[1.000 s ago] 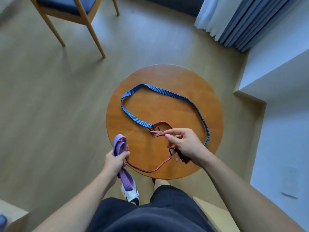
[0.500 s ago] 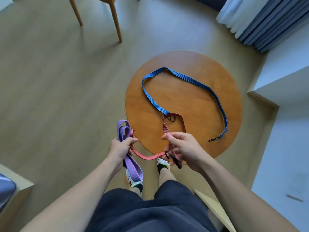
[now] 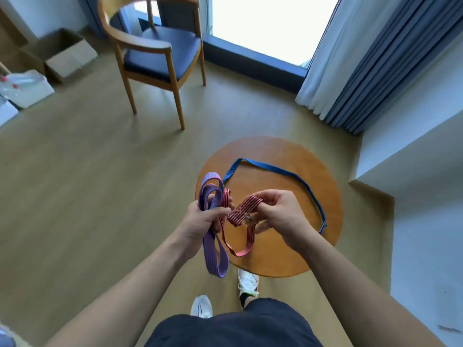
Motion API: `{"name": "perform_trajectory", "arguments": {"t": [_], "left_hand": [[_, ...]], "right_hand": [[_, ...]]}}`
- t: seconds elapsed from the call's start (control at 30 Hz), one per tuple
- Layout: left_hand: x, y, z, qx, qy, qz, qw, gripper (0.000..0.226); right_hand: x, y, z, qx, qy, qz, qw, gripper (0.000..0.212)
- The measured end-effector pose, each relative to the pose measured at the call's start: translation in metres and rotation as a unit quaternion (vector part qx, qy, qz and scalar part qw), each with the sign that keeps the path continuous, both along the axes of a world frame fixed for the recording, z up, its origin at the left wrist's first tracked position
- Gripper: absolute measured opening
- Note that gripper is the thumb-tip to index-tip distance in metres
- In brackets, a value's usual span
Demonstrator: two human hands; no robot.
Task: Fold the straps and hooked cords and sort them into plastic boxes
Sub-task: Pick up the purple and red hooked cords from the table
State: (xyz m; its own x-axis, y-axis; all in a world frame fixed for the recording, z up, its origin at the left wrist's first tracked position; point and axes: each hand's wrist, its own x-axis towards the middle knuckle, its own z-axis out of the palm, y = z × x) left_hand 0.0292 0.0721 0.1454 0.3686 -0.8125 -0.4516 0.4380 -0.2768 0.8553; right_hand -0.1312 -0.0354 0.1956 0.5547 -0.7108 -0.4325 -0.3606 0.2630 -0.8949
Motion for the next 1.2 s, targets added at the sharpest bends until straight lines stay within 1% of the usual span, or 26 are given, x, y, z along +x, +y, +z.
{"name": "perform_trajectory", "arguments": {"t": [0.03,0.07,0.1,0.17,0.23,0.33,0.4,0.47,0.53,0.6,0.67,0.73,0.8,0.83,0.9,0.97,1.03,1.07,1.1,1.13,1.17,1.2], "left_hand": [[0.0,-0.004,0.007,-0.019,0.005,-0.007,1.0,0.019],[-0.002,-0.009,0.013,-0.036,0.01,-0.012,0.999,0.014],[-0.004,-0.013,0.019,-0.049,0.017,-0.016,0.999,0.012],[-0.011,-0.023,0.03,-0.064,0.02,-0.021,0.998,0.011],[-0.019,-0.033,0.038,-0.081,0.02,-0.034,0.996,0.011],[-0.029,-0.048,0.047,-0.09,0.043,-0.044,0.994,0.014],[-0.032,-0.058,0.05,-0.078,0.052,-0.043,0.995,0.013],[-0.035,-0.066,0.052,-0.066,0.053,-0.038,0.996,0.013],[-0.04,-0.074,0.051,-0.065,0.053,-0.04,0.996,0.015],[-0.045,-0.082,0.049,-0.061,0.058,-0.045,0.995,0.019],[-0.052,-0.089,0.046,-0.058,0.061,-0.047,0.995,0.013],[-0.058,-0.095,0.042,-0.049,0.063,-0.051,0.996,0.01],[-0.062,-0.099,0.037,-0.033,0.07,-0.066,0.995,0.015],[-0.062,-0.1,0.034,-0.028,0.071,-0.083,0.994,0.018],[-0.062,-0.103,0.03,-0.025,0.062,-0.128,0.99,0.018],[-0.063,-0.108,0.03,-0.006,0.038,-0.159,0.987,0.018],[-0.065,-0.115,0.03,0.019,0.015,-0.164,0.986,0.022],[-0.066,-0.118,0.031,0.028,0.009,-0.155,0.987,0.022],[-0.065,-0.123,0.031,0.034,0.008,-0.141,0.989,0.02],[-0.063,-0.127,0.033,0.035,0.011,-0.124,0.992,0.02],[-0.06,-0.132,0.035,0.03,0.019,-0.107,0.994,0.023],[-0.057,-0.136,0.039,0.023,0.033,-0.088,0.995,0.027]], "right_hand": [[0.0,-0.005,0.006,-0.077,0.048,0.002,0.996,0.014],[0.0,-0.009,0.011,-0.153,0.092,0.003,0.984,0.019],[0.0,-0.014,0.015,-0.208,0.124,0.007,0.97,0.022],[0.001,-0.021,0.024,-0.246,0.161,0.01,0.956,0.033],[0.002,-0.027,0.033,-0.239,0.187,-0.007,0.953,0.041],[0.002,-0.04,0.044,-0.222,0.199,-0.042,0.954,0.043],[0.001,-0.048,0.051,-0.192,0.171,-0.057,0.965,0.046],[-0.002,-0.057,0.056,-0.135,0.114,-0.072,0.982,0.052],[-0.005,-0.066,0.058,-0.097,0.081,-0.087,0.988,0.053],[-0.006,-0.074,0.054,-0.083,0.098,-0.094,0.987,0.055],[-0.007,-0.08,0.047,-0.057,0.127,-0.092,0.986,0.059],[-0.008,-0.086,0.04,-0.02,0.135,-0.083,0.987,0.061],[-0.013,-0.092,0.034,0.008,0.129,-0.062,0.99,0.062],[-0.016,-0.096,0.032,0.005,0.132,-0.041,0.99,0.064],[-0.021,-0.103,0.027,-0.052,0.158,0.021,0.986,0.069],[-0.022,-0.11,0.023,-0.153,0.198,0.063,0.966,0.069],[-0.024,-0.118,0.017,-0.256,0.211,0.044,0.942,0.066],[-0.025,-0.122,0.012,-0.293,0.201,0.009,0.935,0.065],[-0.028,-0.126,0.005,-0.302,0.173,-0.044,0.936,0.063],[-0.033,-0.129,-0.002,-0.272,0.126,-0.098,0.949,0.062],[-0.038,-0.131,-0.008,-0.207,0.061,-0.139,0.966,0.06],[-0.042,-0.13,-0.015,-0.129,0.001,-0.152,0.98,0.057]]}}
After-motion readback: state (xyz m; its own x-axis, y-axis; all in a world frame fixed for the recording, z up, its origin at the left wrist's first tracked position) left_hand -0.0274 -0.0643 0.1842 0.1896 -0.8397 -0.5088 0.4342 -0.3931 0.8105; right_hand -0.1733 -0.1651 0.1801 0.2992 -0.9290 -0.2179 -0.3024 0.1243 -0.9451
